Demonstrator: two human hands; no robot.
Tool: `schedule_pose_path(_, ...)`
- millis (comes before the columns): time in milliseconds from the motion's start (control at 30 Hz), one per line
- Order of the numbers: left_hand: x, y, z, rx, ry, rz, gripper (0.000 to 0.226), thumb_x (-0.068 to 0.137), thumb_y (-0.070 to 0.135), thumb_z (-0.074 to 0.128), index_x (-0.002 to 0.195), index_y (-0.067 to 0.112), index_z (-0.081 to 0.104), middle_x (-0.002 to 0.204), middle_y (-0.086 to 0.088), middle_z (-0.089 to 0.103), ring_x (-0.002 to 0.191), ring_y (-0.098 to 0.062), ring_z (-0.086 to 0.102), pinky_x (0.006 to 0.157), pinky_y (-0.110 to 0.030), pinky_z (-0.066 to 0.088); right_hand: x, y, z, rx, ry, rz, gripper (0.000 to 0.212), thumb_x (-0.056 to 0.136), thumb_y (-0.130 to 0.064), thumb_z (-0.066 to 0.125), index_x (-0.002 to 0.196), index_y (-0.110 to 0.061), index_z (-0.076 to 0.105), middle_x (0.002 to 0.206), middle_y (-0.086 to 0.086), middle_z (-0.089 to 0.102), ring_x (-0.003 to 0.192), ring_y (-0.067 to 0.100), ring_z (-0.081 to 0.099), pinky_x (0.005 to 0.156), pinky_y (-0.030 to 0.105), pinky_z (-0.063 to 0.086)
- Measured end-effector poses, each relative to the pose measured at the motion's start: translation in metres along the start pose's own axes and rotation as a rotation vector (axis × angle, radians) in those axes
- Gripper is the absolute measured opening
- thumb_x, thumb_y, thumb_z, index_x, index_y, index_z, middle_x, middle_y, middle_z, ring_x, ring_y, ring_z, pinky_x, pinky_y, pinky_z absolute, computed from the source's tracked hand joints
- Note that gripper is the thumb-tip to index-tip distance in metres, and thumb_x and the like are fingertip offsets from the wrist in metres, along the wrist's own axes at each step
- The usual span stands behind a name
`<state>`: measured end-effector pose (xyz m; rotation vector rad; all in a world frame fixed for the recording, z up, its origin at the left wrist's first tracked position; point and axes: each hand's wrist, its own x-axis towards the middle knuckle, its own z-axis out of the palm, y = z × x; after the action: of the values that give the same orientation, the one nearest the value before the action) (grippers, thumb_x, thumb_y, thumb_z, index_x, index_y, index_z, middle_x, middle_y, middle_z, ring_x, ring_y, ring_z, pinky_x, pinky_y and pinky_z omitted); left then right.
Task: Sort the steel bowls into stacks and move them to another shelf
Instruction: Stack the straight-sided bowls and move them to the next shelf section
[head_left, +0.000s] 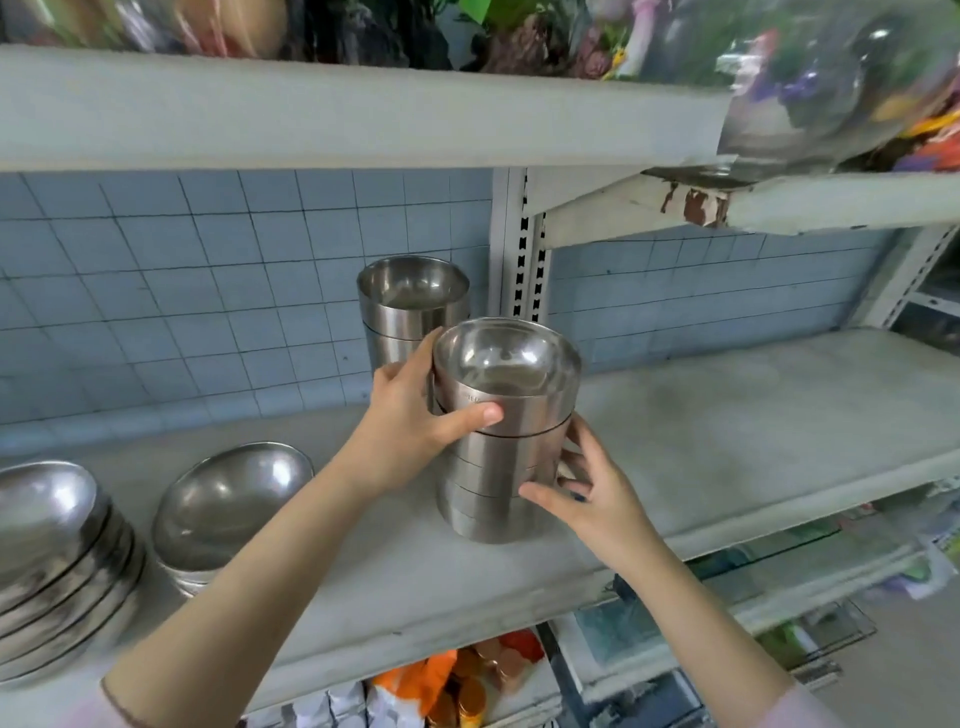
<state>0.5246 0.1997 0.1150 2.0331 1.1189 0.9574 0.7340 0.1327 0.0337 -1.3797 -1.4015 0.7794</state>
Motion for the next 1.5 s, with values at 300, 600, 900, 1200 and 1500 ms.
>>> schedule_pose_path(300, -0.014, -0.010, 0.012, -0.266, -0.105, 0.025, 0.104, 0.066, 0.072, 0.069, 0.142, 0.059, 0.000, 0.143, 0.045, 0.030, 0.138, 0.013, 0.025, 0.110, -0.013, 0.030, 0.010, -0.006, -0.016, 0.146, -0.109, -0.004, 0.099, 0.066, -0.076, 0.068, 0.149, -0.052, 0.018, 0.149, -0.024, 0.041, 0.134, 0.001, 0.045, 0.112, 0.043, 0.041)
schedule_pose_path(600, -0.044, -0.049, 0.055, -0.441, -0.015, -0.172, 0.087, 0.084, 0.042, 0.071, 0.153, 0.037, 0.018, 0.151, 0.014, 0.041, 0.139, -0.009, 0.038, 0.116, -0.046, 0.032, 0.039, -0.041, -0.024, 0.239, -0.089, -0.142, 0.080, 0.076, -0.056, 0.073, 0.144, -0.046, 0.033, 0.146, -0.026, 0.044, 0.133, -0.008, 0.042, 0.104, 0.019, 0.037)
schedule_pose_path(900, -0.045, -0.059, 0.059, -0.492, -0.015, -0.190, 0.096, 0.076, 0.056, 0.073, 0.151, 0.045, 0.014, 0.153, 0.016, 0.037, 0.140, -0.005, 0.035, 0.116, -0.044, 0.032, 0.040, -0.042, -0.033, 0.259, -0.169, -0.073, 0.076, 0.076, -0.056, 0.073, 0.141, -0.050, 0.035, 0.139, -0.033, 0.049, 0.128, 0.001, 0.052, 0.109, 0.041, 0.043)
schedule_pose_path(1200, -0.051, -0.071, 0.058, -0.407, -0.032, -0.208, 0.089, 0.074, 0.028, 0.082, 0.145, 0.047, 0.032, 0.135, 0.025, 0.054, 0.121, 0.004, 0.051, 0.105, -0.029, 0.044, 0.036, -0.035, -0.028, 0.386, -0.294, 0.118, 0.090, 0.060, -0.075, 0.073, 0.137, -0.036, 0.049, 0.120, -0.004, 0.066, 0.114, 0.019, 0.060, 0.103, 0.057, 0.045)
schedule_pose_path(1500, -0.013, -0.041, 0.095, -0.361, -0.007, -0.211, 0.097, 0.068, 0.035, 0.087, 0.146, 0.047, 0.032, 0.134, 0.028, 0.054, 0.124, 0.004, 0.049, 0.110, -0.035, 0.038, 0.052, -0.022, -0.090, 0.436, -0.263, 0.055, 0.089, 0.059, -0.073, 0.076, 0.133, -0.029, 0.053, 0.117, -0.003, 0.066, 0.106, 0.013, 0.062, 0.090, 0.044, 0.053)
